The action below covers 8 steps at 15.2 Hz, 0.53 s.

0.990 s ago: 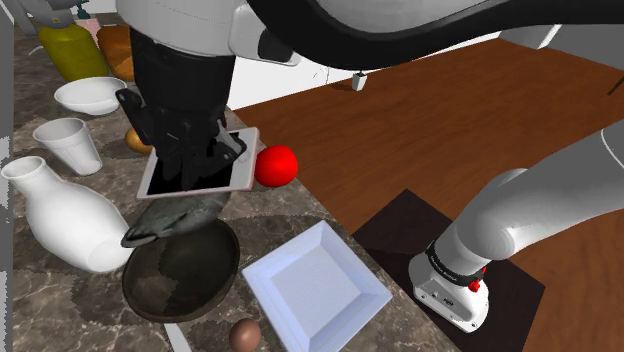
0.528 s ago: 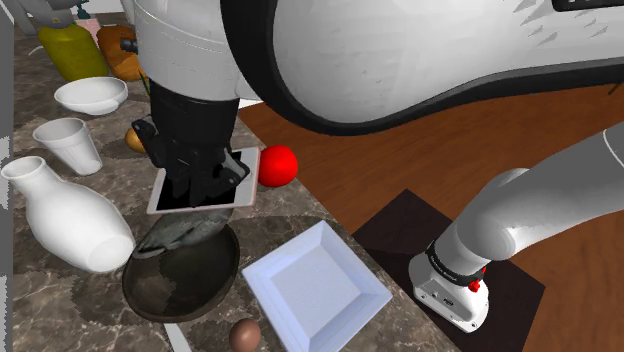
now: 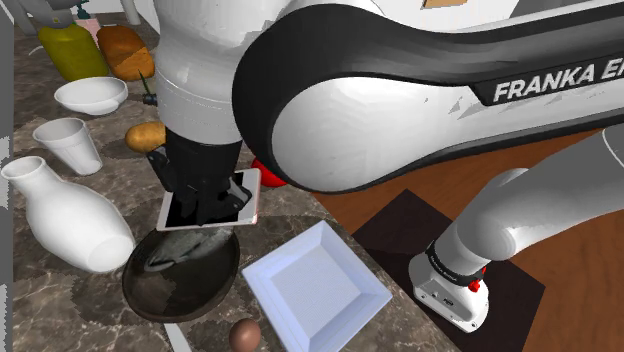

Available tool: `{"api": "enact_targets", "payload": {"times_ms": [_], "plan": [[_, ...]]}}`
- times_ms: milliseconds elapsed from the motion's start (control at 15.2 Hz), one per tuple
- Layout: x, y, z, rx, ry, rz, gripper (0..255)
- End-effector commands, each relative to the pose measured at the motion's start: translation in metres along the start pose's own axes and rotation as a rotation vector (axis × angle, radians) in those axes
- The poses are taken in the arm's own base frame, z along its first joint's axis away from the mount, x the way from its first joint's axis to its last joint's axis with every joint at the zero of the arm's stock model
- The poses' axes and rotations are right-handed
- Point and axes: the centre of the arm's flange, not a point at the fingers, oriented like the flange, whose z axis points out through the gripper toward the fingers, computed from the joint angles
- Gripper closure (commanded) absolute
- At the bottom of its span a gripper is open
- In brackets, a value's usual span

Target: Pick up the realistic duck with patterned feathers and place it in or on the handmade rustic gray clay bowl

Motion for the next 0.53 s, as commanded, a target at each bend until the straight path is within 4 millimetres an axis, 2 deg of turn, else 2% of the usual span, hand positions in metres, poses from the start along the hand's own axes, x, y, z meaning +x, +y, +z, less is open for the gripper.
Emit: {"api": "enact_targets", "payload": {"times_ms": [0,66,462], "plan": [[0.0014,0.0038,0.0092,0.001,0.000,0.000,255],[0.0023,0.0059,0.0170,0.001,0.000,0.000,255],[0.0023,0.0059,0.0170,0.001,0.000,0.000,255]]}}
